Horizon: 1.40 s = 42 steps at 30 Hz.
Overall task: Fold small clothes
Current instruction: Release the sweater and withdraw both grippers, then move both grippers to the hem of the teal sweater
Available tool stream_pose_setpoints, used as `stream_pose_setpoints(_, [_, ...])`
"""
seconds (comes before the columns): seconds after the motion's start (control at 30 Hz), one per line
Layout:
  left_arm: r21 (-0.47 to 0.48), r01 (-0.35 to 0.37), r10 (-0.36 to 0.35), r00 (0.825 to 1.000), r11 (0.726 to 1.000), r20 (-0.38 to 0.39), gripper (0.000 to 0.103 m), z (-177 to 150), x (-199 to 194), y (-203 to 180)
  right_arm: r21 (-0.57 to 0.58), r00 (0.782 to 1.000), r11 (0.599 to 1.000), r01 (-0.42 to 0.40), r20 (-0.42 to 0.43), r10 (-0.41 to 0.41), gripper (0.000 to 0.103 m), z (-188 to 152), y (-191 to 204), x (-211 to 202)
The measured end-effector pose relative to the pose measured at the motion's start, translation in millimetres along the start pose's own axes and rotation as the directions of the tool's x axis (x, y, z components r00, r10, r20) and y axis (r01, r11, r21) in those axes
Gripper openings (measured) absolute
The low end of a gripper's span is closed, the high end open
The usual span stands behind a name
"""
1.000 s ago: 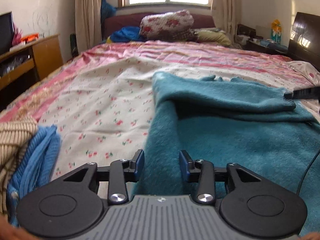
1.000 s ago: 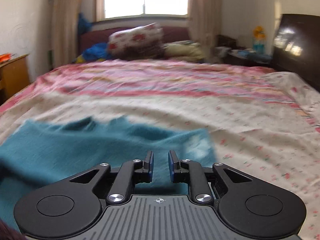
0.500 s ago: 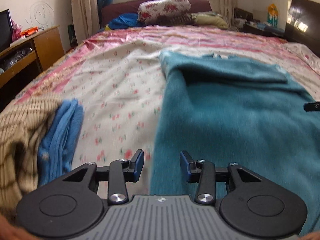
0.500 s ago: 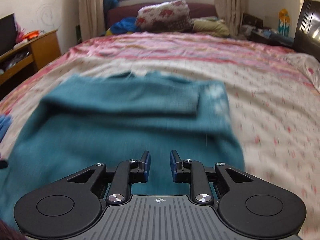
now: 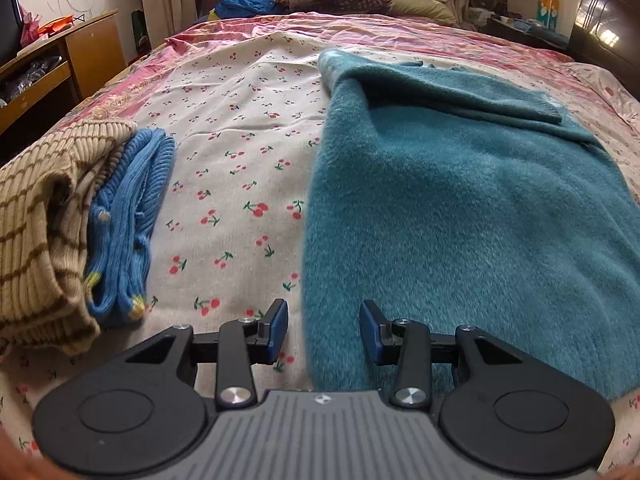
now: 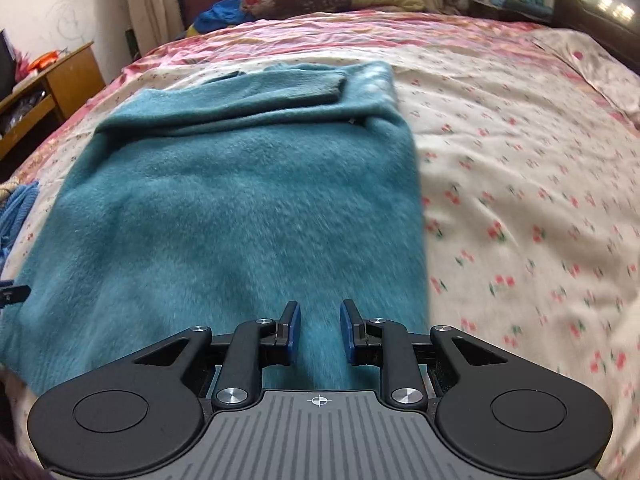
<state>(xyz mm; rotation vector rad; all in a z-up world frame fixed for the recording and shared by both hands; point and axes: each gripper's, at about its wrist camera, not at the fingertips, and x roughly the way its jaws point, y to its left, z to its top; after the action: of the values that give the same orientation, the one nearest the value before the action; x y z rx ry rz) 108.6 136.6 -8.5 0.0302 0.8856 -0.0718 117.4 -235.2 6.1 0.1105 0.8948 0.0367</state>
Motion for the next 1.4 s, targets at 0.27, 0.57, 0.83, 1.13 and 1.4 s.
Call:
stream_pose_setpoints(0.27, [0.030,-0.005,0.005,1.000,1.000,-0.011,0.046,-6.8,-8.0,-4.1,0.028,1.000,0.999,0.019,0.010,-0.020,0.022,-26.1,-6.8,-21.2])
stream_pose_setpoints(0.57, [0.036,0.029,-0.028,0.999,0.999,-0.040,0.046,-16.7,-16.9,-3.6,0.056,1.000,0.998,0.019,0.009,-0.019,0.026,-41.7,-12.7,-38.4])
stream_pose_setpoints(0.83, [0.038,0.045,-0.043,0.998,0.998,-0.046,0.046,-22.1,-20.6,-2.7,0.053,1.000,0.998,0.024,-0.001,-0.024,0.027,-51.6,-12.2,-43.5])
stream_pose_setpoints(1.13, [0.005,0.098,-0.098,0.993,0.995,-0.060,0.045,-24.2,-20.1,2.8,0.071,1.000,0.997,0.023,0.000,-0.023,0.029,-58.6,-16.0,-52.1])
stream_pose_setpoints(1.4, [-0.037,0.142,-0.144,0.987,0.989,-0.073,0.045,-23.4,-17.5,9.6,0.140,1.000,0.990,0.016,-0.026,-0.012,0.034,-59.8,-31.4,-51.5])
